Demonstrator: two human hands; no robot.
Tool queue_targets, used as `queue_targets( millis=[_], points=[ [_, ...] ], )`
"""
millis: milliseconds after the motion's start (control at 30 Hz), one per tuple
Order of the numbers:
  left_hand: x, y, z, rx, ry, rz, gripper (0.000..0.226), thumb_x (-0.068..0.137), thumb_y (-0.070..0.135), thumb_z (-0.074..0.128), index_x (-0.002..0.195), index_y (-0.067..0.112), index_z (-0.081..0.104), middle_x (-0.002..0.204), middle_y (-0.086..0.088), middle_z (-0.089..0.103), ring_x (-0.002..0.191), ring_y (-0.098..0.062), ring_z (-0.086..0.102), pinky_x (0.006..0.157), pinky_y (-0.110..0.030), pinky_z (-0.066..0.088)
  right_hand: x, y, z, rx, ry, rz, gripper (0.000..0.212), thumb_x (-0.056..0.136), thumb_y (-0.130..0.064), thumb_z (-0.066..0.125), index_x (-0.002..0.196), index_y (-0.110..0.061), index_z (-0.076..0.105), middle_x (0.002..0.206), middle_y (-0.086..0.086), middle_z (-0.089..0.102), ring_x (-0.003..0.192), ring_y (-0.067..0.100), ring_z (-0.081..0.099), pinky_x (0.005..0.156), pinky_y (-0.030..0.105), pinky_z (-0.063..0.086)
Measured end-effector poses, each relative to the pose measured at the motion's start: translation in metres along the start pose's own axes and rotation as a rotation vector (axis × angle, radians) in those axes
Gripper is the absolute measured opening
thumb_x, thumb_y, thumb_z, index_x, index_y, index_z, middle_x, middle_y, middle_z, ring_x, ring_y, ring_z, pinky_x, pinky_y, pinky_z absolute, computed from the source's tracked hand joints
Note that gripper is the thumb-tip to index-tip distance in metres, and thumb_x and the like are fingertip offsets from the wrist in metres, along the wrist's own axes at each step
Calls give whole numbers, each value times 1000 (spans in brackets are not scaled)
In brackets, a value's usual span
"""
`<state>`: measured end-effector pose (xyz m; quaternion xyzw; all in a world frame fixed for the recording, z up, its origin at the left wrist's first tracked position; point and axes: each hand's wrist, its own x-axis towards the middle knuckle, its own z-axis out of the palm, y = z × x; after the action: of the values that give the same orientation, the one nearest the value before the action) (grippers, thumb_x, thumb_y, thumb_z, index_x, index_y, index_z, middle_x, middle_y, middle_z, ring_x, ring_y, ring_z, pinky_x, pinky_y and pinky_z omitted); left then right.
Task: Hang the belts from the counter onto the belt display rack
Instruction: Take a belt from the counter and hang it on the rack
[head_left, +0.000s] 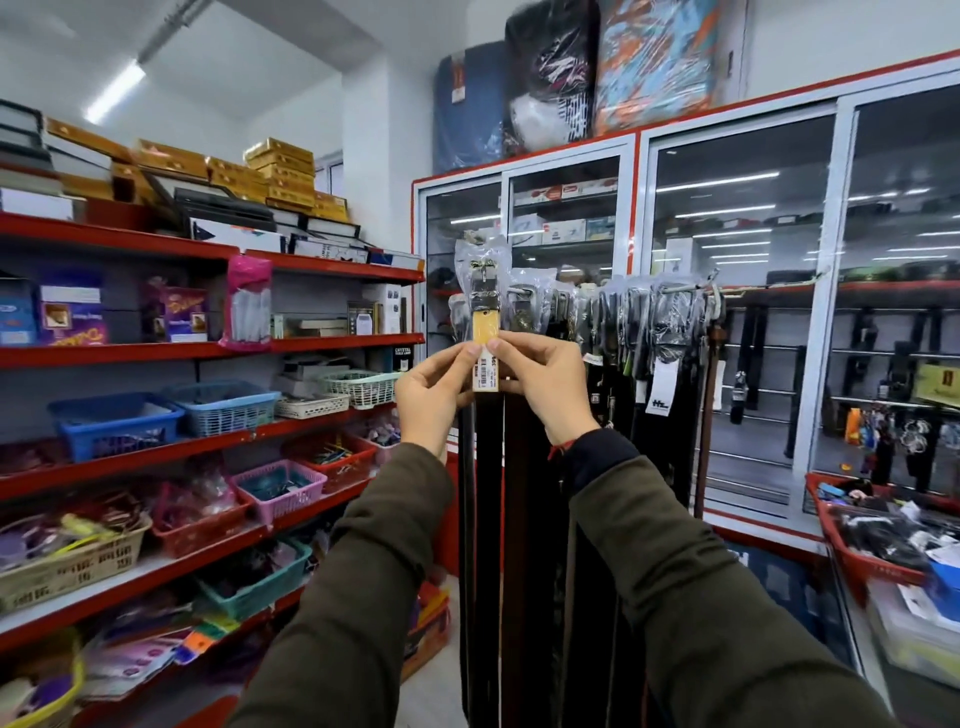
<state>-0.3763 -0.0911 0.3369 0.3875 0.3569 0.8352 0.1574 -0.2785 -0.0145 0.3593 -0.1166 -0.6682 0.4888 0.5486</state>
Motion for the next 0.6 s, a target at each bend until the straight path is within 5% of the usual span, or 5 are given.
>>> queue_targets(
  millis=[167, 400, 600],
  points=[
    [9, 5, -2, -38, 35, -96, 16, 89, 15, 73, 102, 7, 76, 94, -12, 77, 76, -15, 73, 58, -19, 58, 6, -11, 9, 29, -1, 92, 22, 89, -6, 70, 107, 6, 72, 81, 11, 73, 53, 3, 69, 52, 20, 58],
    [15, -2, 1, -43, 45, -213, 21, 86, 14, 75, 105, 4, 75, 97, -15, 76, 79, -19, 72, 61, -20, 57, 11, -8, 5, 17, 24, 175, 17, 89, -2, 69, 103, 9, 71, 74, 11, 70, 48, 5, 67, 48, 20, 57],
    [22, -15, 9, 97, 42, -202, 4, 88, 11, 73, 91, 10, 75, 83, -9, 76, 71, -18, 71, 63, -25, 59, 19, 10, 0, -157, 111, 158, 12, 90, -7, 68, 99, -1, 75, 91, 17, 75, 69, 20, 73, 60, 32, 63]
  ],
)
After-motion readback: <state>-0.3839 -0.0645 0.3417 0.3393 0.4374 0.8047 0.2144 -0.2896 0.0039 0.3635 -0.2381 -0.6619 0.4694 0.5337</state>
